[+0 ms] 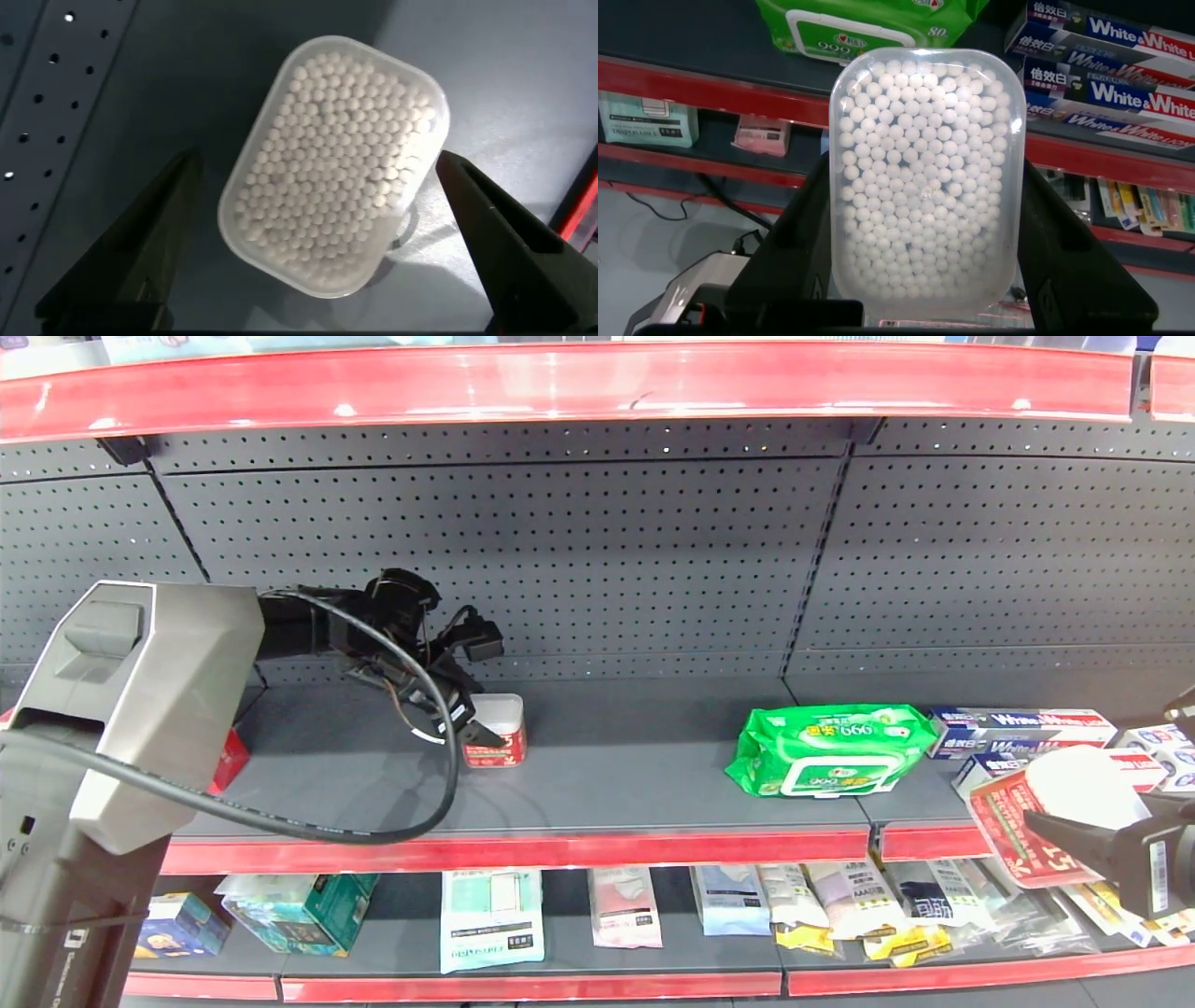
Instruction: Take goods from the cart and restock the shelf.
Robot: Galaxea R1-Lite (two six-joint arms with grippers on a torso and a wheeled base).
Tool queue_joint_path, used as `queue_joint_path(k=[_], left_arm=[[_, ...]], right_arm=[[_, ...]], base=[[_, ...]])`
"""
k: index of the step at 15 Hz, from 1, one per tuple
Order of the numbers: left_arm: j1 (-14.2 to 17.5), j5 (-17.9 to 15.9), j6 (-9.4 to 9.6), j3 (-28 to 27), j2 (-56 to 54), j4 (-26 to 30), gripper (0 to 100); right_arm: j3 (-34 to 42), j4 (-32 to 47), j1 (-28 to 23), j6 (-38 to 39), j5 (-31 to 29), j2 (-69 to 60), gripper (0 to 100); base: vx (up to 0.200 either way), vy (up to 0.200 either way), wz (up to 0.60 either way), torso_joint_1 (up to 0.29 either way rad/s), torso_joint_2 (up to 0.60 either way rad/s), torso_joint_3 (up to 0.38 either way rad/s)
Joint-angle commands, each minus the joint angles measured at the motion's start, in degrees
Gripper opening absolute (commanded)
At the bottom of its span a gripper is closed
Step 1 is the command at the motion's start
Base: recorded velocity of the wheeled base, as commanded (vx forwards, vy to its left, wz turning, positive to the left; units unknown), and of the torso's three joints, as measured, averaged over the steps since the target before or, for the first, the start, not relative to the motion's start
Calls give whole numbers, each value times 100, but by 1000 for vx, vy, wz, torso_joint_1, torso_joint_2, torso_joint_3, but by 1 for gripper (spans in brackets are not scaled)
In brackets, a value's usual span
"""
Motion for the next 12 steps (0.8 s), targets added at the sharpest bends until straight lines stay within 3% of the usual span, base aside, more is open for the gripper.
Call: queue_joint_path(k=[1, 12], left_arm=[[-9, 3, 7, 1, -4, 32, 100], [-18, 30, 16, 1, 22, 128, 100]], right_arm=[[5, -2, 2, -3, 1, 4, 0], [14, -2, 2, -3, 18, 39, 0]], base=[[0, 0, 0, 0, 0, 0], [0, 0, 0, 0, 0, 0]])
